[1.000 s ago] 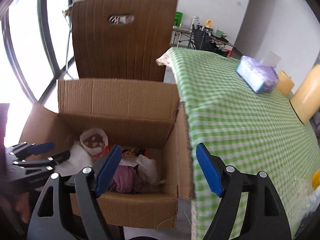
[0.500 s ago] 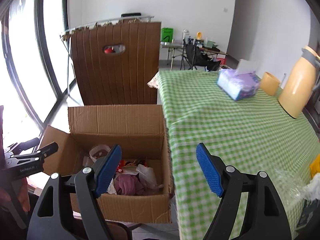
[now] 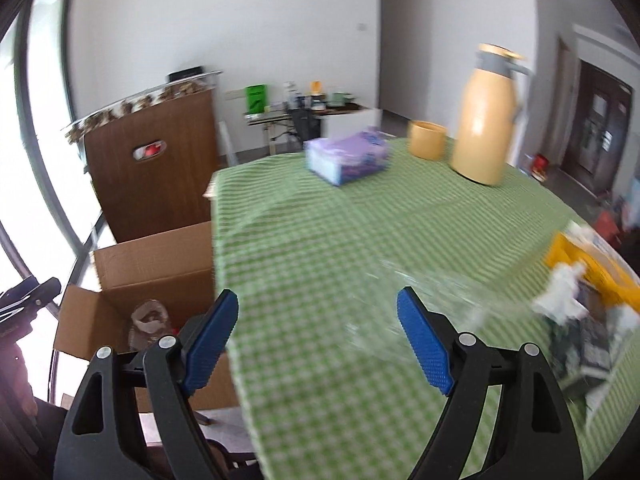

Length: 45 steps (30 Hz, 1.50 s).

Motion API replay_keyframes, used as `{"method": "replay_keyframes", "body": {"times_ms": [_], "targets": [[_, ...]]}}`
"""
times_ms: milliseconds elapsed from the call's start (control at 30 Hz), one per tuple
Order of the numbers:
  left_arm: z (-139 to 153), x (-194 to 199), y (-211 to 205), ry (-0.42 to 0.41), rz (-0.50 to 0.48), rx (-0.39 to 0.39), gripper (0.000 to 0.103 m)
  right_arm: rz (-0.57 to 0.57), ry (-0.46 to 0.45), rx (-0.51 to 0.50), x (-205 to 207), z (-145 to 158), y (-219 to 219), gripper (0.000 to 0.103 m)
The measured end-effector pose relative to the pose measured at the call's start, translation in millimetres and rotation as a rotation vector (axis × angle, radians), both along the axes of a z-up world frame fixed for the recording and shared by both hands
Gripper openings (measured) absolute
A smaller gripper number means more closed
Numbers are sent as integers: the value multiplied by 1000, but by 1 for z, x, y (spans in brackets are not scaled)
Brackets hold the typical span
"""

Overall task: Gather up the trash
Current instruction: 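Move both open tools back over the trash on the table, then grasp the clear plastic bag with the left tool while the right tool grasps a white tissue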

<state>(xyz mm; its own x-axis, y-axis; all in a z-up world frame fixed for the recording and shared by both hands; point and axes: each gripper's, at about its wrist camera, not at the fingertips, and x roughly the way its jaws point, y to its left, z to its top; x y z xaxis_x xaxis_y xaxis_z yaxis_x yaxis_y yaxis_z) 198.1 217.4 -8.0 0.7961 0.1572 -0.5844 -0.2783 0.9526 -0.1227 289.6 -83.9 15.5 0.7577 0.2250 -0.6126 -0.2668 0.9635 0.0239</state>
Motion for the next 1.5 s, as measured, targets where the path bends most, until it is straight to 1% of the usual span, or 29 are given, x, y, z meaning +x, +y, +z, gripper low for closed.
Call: {"method": "replay_keyframes", "body": {"times_ms": [200, 333, 500, 567, 667, 700, 767, 800, 900, 933, 1000, 1033, 1067, 1100, 1133, 1167, 1200, 1233, 1300, 1333, 1367, 1400, 1467, 1500], "targets": [[2, 12, -55, -7, -125, -21, 95, -175, -6, -2, -32, 2, -85, 78], [1, 23, -104, 0, -238, -22, 95, -309, -2, 3, -58, -1, -145, 78], [-6, 37, -172, 23, -409, -7, 95, -450, 10, 36, -92, -11, -211, 79], [-10, 48, -205, 28, -500, 3, 95, -496, 17, 53, -104, -15, -233, 79], [-18, 70, -250, 69, -607, 12, 95, -542, 21, 66, -120, -17, -254, 79], [-20, 78, -264, 86, -625, 26, 95, -550, 22, 68, -124, -17, -258, 79], [-28, 98, -294, 119, -633, 82, 95, -572, 22, 72, -133, -19, -268, 79], [-32, 111, -310, 135, -624, 124, 95, -583, 22, 74, -138, -19, -273, 79], [-41, 139, -345, 135, -628, 227, 95, -609, 26, 77, -148, -20, -286, 79], [-44, 147, -354, 148, -634, 260, 95, -615, 27, 75, -149, -20, -287, 79], [-53, 163, -366, 211, -607, 349, 95, -622, 29, 73, -152, -20, -291, 79], [-54, 169, -370, 221, -595, 365, 93, -623, 31, 71, -152, -20, -294, 79], [-51, 171, -371, 197, -602, 342, 87, -621, 34, 70, -149, -20, -295, 79], [-49, 172, -369, 182, -598, 312, 65, -611, 38, 71, -147, -20, -295, 79], [-47, 174, -367, 191, -588, 292, 39, -596, 41, 72, -144, -20, -294, 79], [-46, 178, -365, 201, -578, 262, 28, -575, 42, 73, -139, -19, -292, 79], [-43, 180, -359, 202, -573, 208, 15, -546, 38, 75, -133, -17, -288, 79], [-40, 179, -354, 197, -570, 186, 9, -514, 35, 81, -126, -16, -282, 79], [-34, 178, -344, 181, -561, 162, 5, -445, 32, 89, -107, -13, -270, 76], [-29, 176, -336, 168, -558, 141, 5, -414, 29, 92, -99, -11, -264, 73], [-23, 174, -328, 155, -551, 118, 5, -371, 31, 104, -86, -9, -257, 66], [-17, 170, -318, 142, -548, 90, 4, -344, 34, 112, -75, -8, -252, 63], [-5, 163, -299, 115, -544, 46, 4, -283, 21, 113, -45, -4, -241, 60], [0, 164, -292, 107, -538, 33, 3, -258, 21, 111, -29, -4, -236, 56]]}}
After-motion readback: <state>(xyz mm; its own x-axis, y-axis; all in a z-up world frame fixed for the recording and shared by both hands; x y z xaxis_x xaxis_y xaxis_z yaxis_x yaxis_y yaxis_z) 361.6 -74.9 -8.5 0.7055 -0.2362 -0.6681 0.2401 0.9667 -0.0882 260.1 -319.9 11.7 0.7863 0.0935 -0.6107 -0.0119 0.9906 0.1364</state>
